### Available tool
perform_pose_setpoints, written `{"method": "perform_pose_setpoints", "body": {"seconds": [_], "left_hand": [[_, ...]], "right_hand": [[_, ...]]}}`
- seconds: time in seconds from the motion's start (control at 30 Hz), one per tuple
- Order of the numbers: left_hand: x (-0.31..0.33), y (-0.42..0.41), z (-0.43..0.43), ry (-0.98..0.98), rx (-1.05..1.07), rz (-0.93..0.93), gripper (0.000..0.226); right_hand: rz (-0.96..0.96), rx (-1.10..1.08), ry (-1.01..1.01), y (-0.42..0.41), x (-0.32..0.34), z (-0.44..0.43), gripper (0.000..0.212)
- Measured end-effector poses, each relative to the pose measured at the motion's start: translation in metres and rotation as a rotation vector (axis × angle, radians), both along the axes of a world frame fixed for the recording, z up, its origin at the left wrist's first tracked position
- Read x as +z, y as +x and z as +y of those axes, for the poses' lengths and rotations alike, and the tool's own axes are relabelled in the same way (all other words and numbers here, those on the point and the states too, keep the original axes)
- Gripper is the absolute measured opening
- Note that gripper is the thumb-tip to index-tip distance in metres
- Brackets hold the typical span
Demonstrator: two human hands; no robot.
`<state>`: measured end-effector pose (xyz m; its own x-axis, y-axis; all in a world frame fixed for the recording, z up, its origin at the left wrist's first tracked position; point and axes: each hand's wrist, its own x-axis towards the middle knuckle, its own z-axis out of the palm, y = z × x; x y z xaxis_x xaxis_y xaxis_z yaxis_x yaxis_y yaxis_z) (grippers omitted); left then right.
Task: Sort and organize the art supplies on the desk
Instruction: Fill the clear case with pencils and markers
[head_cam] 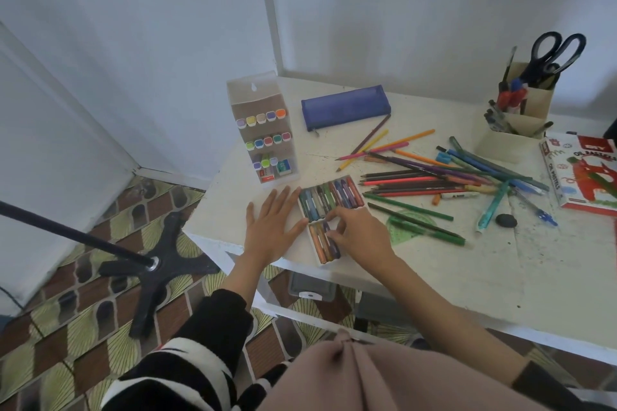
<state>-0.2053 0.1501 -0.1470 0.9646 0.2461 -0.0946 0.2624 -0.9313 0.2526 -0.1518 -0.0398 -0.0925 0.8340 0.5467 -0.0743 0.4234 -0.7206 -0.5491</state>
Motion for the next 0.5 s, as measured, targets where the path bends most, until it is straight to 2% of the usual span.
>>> {"method": "perform_pose_setpoints", "body": {"seconds": [0.13, 0.3, 0.5], "left_hand": [[-0.002, 0.001, 0.000, -0.005, 0.001, 0.002, 0.073], [0.000, 0.000, 0.000, 0.010, -0.005, -0.008, 0.076], [0.001, 0.000, 0.000, 0.009, -0.005, -0.009, 0.071]], "right_hand": [[0.024, 0.070, 0.012, 0.008, 0.001, -0.010, 0.023], [0.061, 0.145, -0.088, 0.015, 0.003, -0.020, 0.038], [0.061, 0.149, -0.088, 0.011, -0.002, -0.018, 0.037]]}}
